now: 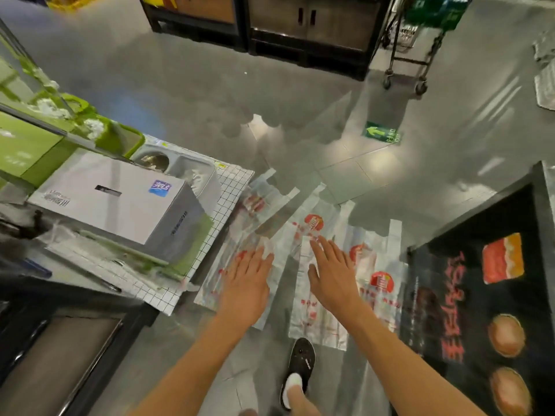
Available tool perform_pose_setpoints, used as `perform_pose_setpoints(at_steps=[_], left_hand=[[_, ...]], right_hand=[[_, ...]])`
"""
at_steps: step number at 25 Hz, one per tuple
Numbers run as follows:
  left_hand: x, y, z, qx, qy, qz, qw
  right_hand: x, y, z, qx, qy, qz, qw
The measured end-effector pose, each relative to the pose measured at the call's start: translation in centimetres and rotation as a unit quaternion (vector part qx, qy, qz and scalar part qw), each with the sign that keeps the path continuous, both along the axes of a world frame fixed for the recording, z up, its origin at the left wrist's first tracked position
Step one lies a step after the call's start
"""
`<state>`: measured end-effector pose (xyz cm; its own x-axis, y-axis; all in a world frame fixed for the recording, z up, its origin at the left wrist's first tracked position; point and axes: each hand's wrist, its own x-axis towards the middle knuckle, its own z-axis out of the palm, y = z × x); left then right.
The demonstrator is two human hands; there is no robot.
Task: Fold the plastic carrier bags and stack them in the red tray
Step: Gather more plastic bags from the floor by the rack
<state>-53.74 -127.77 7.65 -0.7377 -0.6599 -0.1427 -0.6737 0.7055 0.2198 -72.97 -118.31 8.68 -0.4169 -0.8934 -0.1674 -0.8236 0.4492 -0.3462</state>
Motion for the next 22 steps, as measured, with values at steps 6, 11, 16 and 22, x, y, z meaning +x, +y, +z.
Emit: perform_pose_setpoints(at_steps=[6,11,16,22], left_hand=[[-4.8,-4.7,-14.3,0.064,0.002,0.050,0.997],[-4.7,-6.9,-35.0,0.106,-0.045,0.061,0.991],[-3.7,-7.7,-56.2,0.131,-0.095,0.041,0.986],[-5.1,-8.3,-72.0,0.158,-0.113,0.064,0.979]], right_hand=[[-3.6,-5.0,-15.8,0.052,-0.007,-0.018,0.998],[-5.3,-5.5,-36.5,0.134,-0.040,-0.027,0.990],[-6.6,-5.5,-56.6,0.165,-0.156,-0.149,0.963],[-2.7,-5.5,-72.3,0.193,-0.169,-0.220,0.941]])
